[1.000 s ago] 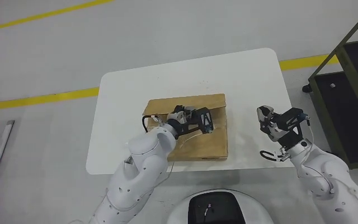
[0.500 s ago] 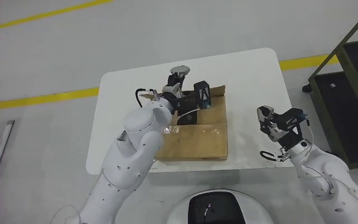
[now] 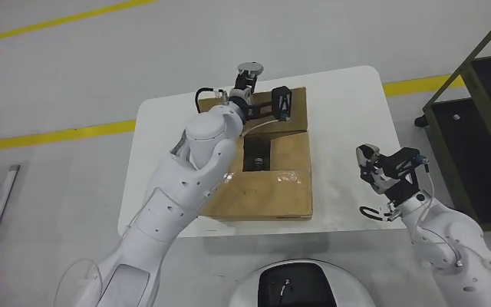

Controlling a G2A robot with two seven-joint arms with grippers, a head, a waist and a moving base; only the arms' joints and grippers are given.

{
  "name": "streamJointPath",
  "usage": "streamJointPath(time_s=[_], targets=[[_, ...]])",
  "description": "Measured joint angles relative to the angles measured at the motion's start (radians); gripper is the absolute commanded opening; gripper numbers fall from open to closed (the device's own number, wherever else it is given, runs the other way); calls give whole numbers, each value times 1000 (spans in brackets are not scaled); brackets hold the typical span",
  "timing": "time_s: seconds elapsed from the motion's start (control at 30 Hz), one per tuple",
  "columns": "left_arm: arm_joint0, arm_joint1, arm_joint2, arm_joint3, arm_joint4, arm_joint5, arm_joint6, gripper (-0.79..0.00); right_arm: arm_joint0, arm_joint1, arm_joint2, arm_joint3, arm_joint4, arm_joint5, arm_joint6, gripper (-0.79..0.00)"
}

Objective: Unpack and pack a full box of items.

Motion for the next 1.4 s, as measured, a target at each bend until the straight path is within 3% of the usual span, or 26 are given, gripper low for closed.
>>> streamJointPath(time_s=[0.4,0.67,0.87,1.03,1.27,1.33,1.4], targets=[[-1,-49,49,122,-54,31,-35,0,5,1,-1,6,2,-2,4,-699],[43,-48,-35,39,-137,56,-73,0,15,1,14,5,70,-18,-13,-686],[197,-23,-189,-164,-288,69,-152,0,39,4,45,8,264,-123,13,-597],[412,-1,-320,-411,-427,103,-255,0,72,14,61,15,379,-239,106,-557],[664,23,-478,-649,-506,146,-388,0,105,28,30,28,477,-402,240,-690],[720,28,-513,-704,-499,159,-409,0,113,30,16,34,494,-434,256,-785],[766,31,-551,-741,-508,189,-409,0,120,33,3,39,508,-467,273,-785]])
